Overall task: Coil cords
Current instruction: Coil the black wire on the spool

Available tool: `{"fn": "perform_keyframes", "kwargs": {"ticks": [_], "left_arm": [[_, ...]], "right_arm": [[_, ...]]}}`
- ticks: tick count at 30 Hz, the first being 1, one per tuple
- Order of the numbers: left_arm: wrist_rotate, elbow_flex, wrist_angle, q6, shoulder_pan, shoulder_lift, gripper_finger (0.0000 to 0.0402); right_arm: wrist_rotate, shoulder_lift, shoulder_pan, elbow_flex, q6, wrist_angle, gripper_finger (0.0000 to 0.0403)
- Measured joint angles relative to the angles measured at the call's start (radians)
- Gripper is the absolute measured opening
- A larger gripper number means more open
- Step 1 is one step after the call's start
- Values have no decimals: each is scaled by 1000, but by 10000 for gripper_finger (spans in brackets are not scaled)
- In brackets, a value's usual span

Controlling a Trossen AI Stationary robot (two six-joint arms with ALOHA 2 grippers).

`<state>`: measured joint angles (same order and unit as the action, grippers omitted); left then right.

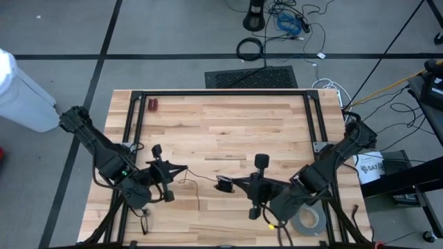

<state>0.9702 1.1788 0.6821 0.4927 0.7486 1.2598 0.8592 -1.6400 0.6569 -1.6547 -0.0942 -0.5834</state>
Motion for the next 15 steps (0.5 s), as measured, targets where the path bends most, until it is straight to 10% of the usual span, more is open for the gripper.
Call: {"fn": "perform_keyframes", "kwargs": {"ticks": [15], "left_arm": [[-3, 15, -83, -1, 1, 1, 2]], "right_arm": [[-32, -64, -88, 0, 54, -68, 0]]}}
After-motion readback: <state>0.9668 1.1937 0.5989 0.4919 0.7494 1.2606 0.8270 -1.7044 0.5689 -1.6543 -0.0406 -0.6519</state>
